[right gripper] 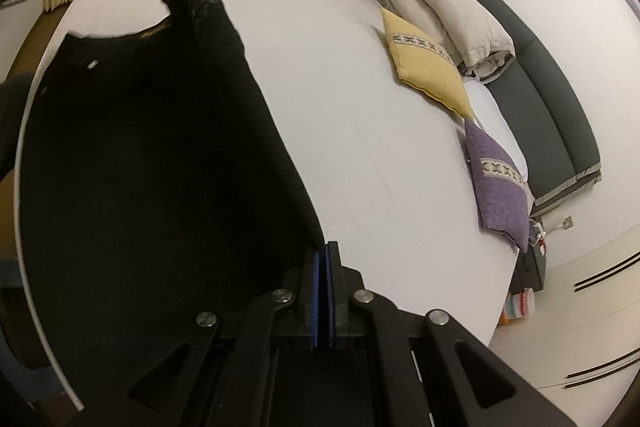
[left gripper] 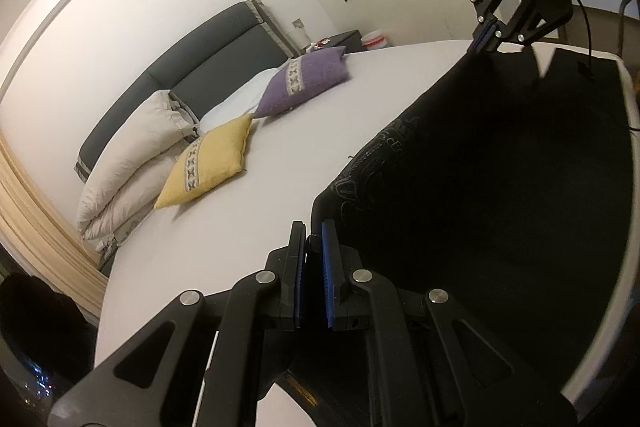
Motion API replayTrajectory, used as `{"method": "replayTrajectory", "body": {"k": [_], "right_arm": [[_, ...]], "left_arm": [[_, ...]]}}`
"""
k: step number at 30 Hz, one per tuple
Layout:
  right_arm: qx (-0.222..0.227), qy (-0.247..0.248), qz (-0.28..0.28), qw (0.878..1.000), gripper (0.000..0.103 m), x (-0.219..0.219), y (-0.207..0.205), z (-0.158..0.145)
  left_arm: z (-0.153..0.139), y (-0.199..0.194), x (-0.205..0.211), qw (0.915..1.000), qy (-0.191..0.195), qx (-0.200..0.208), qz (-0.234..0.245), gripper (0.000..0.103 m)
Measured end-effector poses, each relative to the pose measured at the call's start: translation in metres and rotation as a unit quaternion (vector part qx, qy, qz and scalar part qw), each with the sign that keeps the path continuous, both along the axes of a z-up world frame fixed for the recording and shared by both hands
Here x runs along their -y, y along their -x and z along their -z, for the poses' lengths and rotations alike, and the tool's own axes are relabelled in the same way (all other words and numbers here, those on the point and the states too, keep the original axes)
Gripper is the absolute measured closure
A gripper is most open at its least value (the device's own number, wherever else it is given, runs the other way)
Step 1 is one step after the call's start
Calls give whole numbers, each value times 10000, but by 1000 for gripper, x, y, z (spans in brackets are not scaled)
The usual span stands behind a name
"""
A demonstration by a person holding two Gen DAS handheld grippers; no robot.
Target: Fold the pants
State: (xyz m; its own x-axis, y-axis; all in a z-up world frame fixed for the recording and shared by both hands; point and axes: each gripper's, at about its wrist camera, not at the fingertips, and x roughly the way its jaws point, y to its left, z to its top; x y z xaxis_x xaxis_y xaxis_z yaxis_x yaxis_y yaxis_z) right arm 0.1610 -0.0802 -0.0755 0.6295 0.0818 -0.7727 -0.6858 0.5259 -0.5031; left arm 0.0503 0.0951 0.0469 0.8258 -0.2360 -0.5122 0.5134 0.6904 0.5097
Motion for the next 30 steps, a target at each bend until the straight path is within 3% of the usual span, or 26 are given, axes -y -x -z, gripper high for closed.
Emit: {"method": "replayTrajectory", "body": {"k": [8, 18, 25, 30], "right_arm": [[-133, 87, 1, 9999, 100, -23, 81, 36], [-372, 167, 338, 9986, 100, -43, 131, 96], [-321, 352, 305, 9984, 100, -52, 157, 105], [-320, 522, 214, 9979, 100, -64, 173, 112]], "left_arm": [[39, 85, -8, 9989, -57, -458, -30, 96], [97, 159, -15, 9934, -293, -1098, 149, 96], [130, 187, -20, 9896, -412, -1373, 96, 96], [137, 190, -23, 9881, -429, -1480, 27, 96]]}}
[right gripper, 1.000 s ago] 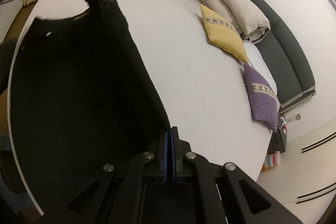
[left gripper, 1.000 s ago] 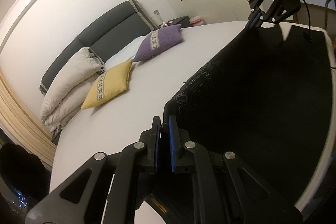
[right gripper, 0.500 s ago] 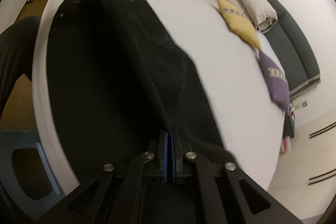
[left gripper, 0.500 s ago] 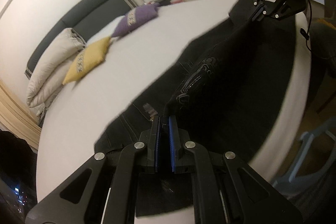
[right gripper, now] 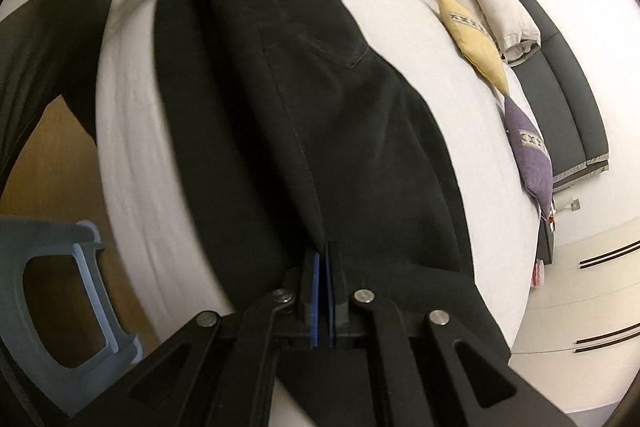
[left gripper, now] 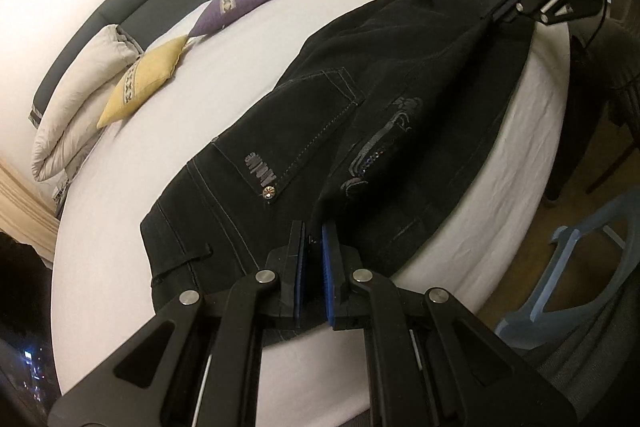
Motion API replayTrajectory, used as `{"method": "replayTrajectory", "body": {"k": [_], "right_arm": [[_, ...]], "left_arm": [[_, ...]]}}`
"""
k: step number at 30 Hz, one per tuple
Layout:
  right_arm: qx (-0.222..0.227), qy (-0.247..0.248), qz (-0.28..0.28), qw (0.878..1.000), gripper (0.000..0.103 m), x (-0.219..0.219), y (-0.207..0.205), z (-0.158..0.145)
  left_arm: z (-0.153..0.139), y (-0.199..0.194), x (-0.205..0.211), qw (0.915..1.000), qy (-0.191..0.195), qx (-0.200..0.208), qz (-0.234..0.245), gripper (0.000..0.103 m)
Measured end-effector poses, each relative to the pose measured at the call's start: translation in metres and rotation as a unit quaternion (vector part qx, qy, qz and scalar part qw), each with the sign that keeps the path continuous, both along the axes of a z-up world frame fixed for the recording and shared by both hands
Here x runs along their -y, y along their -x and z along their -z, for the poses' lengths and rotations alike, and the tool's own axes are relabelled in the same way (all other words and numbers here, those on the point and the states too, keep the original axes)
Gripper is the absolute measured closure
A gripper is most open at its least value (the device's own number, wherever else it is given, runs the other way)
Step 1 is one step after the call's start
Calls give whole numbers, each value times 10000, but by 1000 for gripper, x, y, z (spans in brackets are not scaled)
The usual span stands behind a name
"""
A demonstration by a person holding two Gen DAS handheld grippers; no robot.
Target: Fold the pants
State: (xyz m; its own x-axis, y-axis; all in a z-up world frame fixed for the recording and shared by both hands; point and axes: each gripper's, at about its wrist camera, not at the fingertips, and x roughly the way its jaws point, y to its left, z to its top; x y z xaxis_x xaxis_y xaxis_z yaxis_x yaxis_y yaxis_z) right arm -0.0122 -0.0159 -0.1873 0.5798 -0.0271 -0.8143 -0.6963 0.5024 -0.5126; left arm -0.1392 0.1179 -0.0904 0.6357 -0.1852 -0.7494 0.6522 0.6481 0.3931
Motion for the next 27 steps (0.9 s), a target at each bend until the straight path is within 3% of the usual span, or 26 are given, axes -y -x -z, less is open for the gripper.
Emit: {"method": "replayTrajectory", "body": {"k": [8, 20, 27], "right_arm": [[-22, 83, 16, 10000, 100, -9, 16, 10], [109, 186, 34, 9998, 100, -16, 34, 8], [7, 73, 164, 9998, 99, -17, 37, 21]], "left_arm": [[7, 14, -7, 9999, -36, -130, -23, 96], [-7, -12, -12, 9998, -42, -197, -1, 96], [8, -18, -12, 9993, -149, -330, -11, 96]]}}
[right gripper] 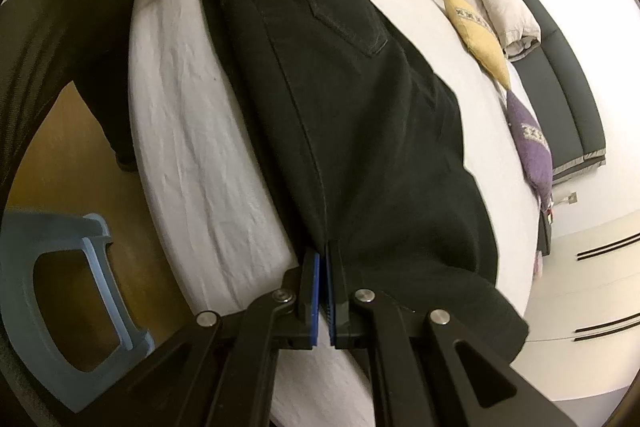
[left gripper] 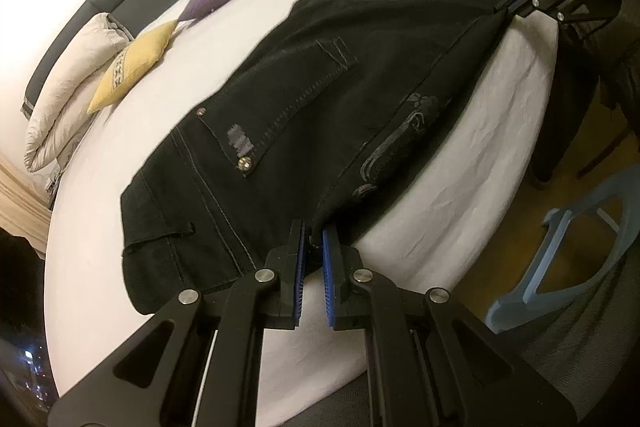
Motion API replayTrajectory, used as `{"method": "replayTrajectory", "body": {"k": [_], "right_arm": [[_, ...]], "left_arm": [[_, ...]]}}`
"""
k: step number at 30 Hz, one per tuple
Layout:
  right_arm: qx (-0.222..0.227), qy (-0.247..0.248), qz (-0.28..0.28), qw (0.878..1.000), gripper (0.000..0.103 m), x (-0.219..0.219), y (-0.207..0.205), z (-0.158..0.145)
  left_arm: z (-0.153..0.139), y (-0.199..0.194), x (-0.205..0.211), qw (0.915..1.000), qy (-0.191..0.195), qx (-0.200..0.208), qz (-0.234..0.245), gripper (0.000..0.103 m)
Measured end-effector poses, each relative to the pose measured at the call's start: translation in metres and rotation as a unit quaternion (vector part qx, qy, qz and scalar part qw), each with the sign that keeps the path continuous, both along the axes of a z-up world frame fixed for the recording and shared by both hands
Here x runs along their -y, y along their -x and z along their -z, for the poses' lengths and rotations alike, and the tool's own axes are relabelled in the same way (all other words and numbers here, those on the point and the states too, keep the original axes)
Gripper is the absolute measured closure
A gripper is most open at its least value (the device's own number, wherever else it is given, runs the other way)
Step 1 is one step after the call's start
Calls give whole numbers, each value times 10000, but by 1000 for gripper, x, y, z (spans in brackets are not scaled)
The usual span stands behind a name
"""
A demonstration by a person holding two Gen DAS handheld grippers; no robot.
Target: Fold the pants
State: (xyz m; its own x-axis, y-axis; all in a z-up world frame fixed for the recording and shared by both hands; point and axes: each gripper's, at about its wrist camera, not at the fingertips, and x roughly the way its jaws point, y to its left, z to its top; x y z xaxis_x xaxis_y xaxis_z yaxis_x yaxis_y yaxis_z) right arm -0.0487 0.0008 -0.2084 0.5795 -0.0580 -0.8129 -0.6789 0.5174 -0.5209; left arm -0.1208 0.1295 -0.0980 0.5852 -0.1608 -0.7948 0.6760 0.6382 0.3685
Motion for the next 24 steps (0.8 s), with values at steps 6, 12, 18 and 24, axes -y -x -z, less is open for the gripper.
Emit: {"method": "replayTrajectory", "body": {"k": [6, 12, 18, 24], "right_arm": [[283, -125, 196, 9993, 88, 1, 4, 2], [-91, -1137, 724, 9908, 30, 32, 14, -26], [-361, -3329, 2691, 9030, 30, 155, -8, -76], [-192, -5187, 4664, 7163, 31, 315, -35, -76]], "left_arm": [[10, -12, 3, 9999, -25, 9, -149, 92], [13, -12, 13, 9991, -277, 157, -265, 87], [-2, -5, 13, 9994, 64, -181, -283, 41], [-35, -28, 19, 9949, 681, 27, -740, 41]]}}
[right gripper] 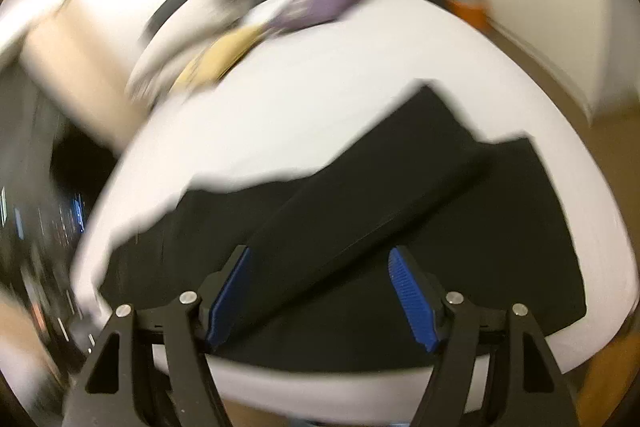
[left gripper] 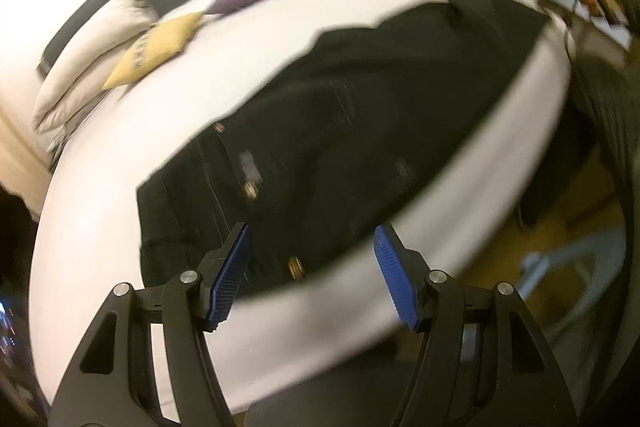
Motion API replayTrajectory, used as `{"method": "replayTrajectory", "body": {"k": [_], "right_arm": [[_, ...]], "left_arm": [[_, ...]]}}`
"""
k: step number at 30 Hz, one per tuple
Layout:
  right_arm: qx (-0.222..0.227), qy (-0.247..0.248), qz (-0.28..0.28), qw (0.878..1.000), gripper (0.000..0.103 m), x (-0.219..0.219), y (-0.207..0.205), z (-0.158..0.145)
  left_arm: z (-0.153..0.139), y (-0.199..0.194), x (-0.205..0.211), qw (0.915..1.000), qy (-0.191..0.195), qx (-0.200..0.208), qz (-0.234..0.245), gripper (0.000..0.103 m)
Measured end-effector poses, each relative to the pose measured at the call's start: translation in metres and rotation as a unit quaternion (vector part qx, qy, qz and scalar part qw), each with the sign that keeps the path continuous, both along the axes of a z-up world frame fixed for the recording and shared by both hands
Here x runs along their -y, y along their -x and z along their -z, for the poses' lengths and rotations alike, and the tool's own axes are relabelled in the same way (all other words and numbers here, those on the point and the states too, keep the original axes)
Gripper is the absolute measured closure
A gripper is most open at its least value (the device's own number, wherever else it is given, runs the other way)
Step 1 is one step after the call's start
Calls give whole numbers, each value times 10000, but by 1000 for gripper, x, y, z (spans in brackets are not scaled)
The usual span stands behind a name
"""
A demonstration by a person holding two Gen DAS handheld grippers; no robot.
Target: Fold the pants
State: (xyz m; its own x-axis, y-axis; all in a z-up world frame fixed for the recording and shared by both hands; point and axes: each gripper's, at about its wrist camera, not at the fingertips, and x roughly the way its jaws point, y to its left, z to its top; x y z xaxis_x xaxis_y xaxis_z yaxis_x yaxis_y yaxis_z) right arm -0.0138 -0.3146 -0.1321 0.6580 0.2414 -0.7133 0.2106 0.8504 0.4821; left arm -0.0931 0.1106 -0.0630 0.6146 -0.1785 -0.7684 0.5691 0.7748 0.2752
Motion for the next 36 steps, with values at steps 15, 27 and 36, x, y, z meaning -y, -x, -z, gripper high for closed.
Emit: {"method": "replayTrajectory", "body": {"k": [15, 27, 36], "right_arm": [[-495, -2455, 1754, 9521, 53, 93, -40, 85], [-88, -2172, 1936, 9567, 99, 108, -36, 71], [235, -1696, 2445, 9544, 99, 118, 47, 52]], "left_arm": [[26, -92, 61, 9956, 486, -313, -743, 41], [51, -107, 73, 9931, 409, -495, -981, 41], [53, -109, 78, 9916, 371, -506, -1133, 36]]}}
